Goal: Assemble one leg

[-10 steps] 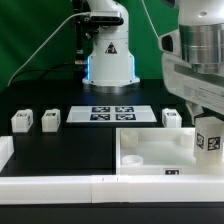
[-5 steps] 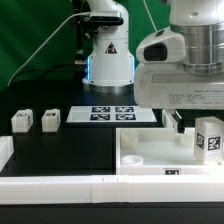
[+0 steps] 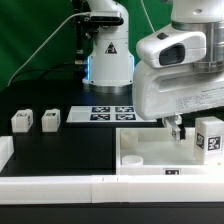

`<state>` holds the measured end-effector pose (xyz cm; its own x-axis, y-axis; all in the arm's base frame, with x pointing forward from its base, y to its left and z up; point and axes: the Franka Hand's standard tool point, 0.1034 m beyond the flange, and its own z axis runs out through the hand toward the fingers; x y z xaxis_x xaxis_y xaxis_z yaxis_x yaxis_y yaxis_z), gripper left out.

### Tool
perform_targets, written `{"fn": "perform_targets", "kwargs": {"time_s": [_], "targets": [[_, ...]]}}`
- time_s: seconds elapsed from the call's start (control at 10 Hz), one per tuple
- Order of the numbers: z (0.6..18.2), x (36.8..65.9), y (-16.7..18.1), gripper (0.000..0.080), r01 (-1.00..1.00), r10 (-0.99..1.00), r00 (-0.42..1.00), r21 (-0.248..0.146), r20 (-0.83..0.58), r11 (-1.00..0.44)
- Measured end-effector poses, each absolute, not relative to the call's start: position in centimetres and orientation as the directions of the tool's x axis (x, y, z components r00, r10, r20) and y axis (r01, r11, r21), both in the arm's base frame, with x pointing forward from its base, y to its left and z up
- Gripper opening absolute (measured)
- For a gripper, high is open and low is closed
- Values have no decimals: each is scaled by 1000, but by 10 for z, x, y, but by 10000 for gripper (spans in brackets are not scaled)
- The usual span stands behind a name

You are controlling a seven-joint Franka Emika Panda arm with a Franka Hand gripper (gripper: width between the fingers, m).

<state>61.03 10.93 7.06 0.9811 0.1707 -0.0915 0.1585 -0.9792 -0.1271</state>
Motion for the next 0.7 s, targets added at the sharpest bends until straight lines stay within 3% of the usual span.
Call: {"fn": "perform_targets", "kwargs": {"time_s": [0.2,0.4,0.5,0.7], "targets": [[71,610,109,649,158,170,981,-127,-92,-979],[71,610,109,382,158,170,981,-127,-92,-979],[71,610,109,292,158,170,981,-127,-91,-979],[71,611,109,292,147,160,983,-126,-92,-981]]}}
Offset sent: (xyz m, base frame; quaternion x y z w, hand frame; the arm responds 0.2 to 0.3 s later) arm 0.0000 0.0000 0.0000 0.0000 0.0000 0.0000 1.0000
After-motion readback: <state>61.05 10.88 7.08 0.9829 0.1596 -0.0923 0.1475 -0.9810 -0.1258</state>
